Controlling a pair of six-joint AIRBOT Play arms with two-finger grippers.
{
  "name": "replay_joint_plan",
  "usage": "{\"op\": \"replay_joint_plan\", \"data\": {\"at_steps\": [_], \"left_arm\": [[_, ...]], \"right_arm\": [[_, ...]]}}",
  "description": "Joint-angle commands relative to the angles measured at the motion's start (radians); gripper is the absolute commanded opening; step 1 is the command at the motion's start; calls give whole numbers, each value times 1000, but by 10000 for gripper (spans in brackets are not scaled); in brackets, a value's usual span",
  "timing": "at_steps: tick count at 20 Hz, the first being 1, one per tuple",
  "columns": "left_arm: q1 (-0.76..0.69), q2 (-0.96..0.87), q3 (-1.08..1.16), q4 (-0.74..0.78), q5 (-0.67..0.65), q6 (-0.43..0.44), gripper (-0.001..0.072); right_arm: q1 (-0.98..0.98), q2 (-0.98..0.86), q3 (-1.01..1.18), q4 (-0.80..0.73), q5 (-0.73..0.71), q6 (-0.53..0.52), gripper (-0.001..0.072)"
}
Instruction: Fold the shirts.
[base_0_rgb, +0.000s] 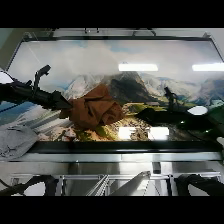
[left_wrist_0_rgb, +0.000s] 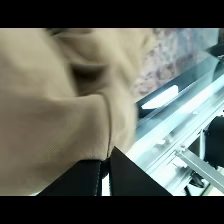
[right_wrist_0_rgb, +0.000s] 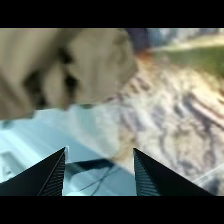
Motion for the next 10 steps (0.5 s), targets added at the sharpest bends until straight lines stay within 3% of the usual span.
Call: {"op": "replay_joint_plan", "data": {"at_steps": [1, 4, 5, 10], "left_arm": [[66, -76, -27, 3, 2, 24, 22], [112, -114, -27, -9, -4, 51, 22], [123, -122, -27, -10, -2, 59, 22], [140, -137, -27, -12, 6, 68, 22]], "right_arm": [[135, -163, 30, 113, -177, -31, 460], [201, -294, 114, 199, -196, -30, 428], [216, -328, 146, 214, -196, -30, 340], [242, -394, 274, 239, -200, -33, 335]]}}
